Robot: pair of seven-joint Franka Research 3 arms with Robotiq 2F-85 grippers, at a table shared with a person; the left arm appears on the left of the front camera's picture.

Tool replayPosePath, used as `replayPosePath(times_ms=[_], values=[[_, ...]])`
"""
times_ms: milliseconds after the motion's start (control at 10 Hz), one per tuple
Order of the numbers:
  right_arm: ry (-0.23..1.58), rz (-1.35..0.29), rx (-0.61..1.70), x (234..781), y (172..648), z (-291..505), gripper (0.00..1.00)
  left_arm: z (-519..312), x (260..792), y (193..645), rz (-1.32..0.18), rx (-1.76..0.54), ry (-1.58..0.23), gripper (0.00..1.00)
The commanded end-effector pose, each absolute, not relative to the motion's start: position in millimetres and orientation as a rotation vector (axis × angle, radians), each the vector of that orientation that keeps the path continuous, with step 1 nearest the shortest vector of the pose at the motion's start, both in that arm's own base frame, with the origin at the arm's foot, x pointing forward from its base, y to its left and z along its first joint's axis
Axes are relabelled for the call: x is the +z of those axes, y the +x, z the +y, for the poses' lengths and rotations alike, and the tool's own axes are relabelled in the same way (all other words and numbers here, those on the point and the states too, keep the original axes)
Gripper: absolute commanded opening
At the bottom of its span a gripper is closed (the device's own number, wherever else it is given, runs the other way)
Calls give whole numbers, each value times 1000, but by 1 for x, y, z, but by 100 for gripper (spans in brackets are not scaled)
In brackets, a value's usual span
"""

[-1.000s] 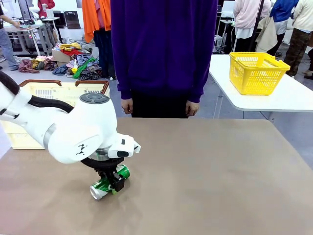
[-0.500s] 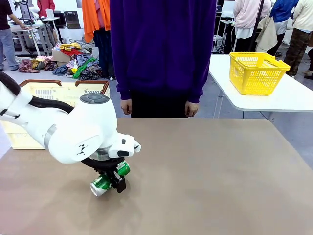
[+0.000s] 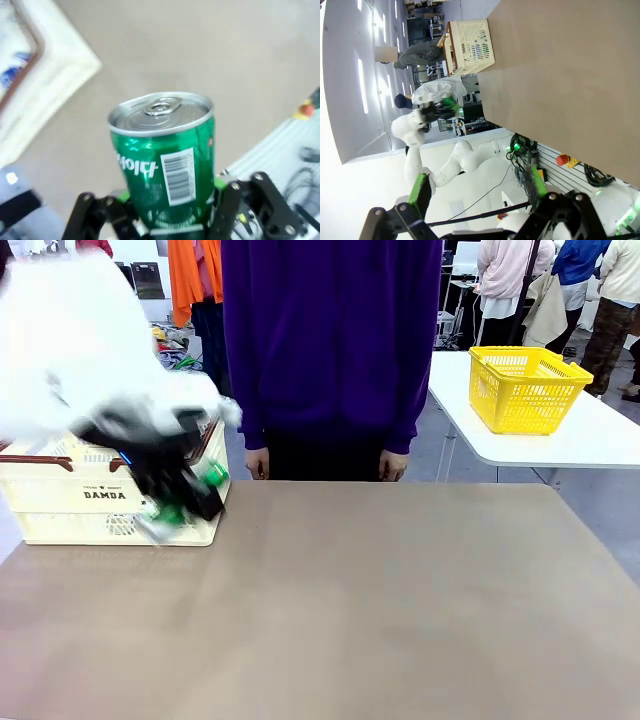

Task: Place the drinks into the Shopping basket.
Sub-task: Pick up one drink and place it into the Shopping basket.

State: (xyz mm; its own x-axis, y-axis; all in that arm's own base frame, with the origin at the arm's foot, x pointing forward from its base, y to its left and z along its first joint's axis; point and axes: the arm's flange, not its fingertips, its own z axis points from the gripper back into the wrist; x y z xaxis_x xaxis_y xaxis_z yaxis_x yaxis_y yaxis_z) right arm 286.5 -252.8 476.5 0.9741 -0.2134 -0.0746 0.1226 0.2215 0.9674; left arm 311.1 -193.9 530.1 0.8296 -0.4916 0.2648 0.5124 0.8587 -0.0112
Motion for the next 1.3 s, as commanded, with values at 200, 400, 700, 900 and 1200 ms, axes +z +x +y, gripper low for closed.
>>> replayPosePath(times_ms=[200,400,700,900,1200], values=[[1316,-62,-240,480,285,-253,100,-121,604,322,-352,-264,-113,0],[1316,-62,-240,480,285,-253,100,-107,623,322,-351,-300,-110,0],[1316,-62,-240,480,285,-253,100,-107,623,322,-351,-300,-110,0],[1316,-62,-240,480,285,-253,100,-108,614,321,-349,-280,-115,0],[1316,-62,-240,480,285,-253,100,-39,617,446,-221,-174,-169,0]])
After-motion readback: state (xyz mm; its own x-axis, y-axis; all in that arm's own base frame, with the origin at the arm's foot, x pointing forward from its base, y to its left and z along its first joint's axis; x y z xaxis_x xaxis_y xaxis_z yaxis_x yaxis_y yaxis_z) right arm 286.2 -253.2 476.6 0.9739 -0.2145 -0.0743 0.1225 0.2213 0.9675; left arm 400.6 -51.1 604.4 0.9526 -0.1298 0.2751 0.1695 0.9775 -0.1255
